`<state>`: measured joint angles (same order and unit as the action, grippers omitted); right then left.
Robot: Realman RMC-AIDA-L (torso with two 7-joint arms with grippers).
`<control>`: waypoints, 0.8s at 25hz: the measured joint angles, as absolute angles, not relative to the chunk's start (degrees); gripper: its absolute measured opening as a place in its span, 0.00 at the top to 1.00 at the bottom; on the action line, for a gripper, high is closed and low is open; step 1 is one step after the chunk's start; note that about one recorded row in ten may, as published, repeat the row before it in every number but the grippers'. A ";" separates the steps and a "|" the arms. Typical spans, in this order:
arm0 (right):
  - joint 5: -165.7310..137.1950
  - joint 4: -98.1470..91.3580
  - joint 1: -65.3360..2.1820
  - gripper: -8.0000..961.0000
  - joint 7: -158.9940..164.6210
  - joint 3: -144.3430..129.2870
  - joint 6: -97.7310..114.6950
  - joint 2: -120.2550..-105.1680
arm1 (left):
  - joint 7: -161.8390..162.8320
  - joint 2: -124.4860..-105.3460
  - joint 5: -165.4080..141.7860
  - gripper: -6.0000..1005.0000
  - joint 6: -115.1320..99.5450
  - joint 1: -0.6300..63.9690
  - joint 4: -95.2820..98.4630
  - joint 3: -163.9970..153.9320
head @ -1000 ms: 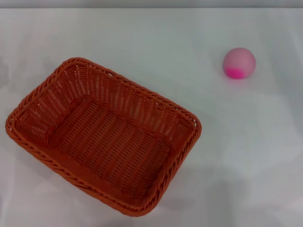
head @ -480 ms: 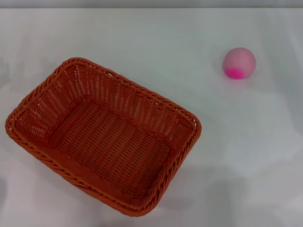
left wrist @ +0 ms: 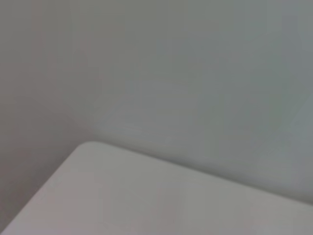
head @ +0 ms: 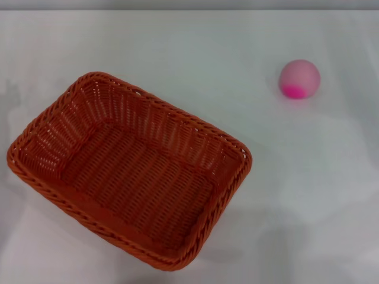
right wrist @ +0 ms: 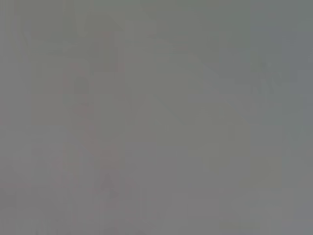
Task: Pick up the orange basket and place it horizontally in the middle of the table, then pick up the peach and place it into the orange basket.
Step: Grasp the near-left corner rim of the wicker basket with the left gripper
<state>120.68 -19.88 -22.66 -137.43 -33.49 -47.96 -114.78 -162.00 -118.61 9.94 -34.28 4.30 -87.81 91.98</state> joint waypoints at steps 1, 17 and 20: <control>120.68 -19.92 -22.64 0.57 -137.20 -33.48 -47.96 -114.78 | -162.00 -118.56 9.93 0.50 -39.16 5.57 -88.91 93.00; 120.58 -19.96 -23.05 0.57 -136.84 -34.99 -45.75 -114.78 | -162.08 -112.42 11.76 0.49 -74.48 25.44 -84.64 101.82; 120.58 -19.95 -22.89 0.57 -136.84 -35.09 -45.72 -114.79 | -162.16 -110.72 13.36 0.49 -76.82 28.65 -82.73 101.66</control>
<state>120.58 -19.95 -22.89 -136.84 -35.09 -45.72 -114.79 -162.16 -110.72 13.36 -76.82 28.65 -82.73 101.66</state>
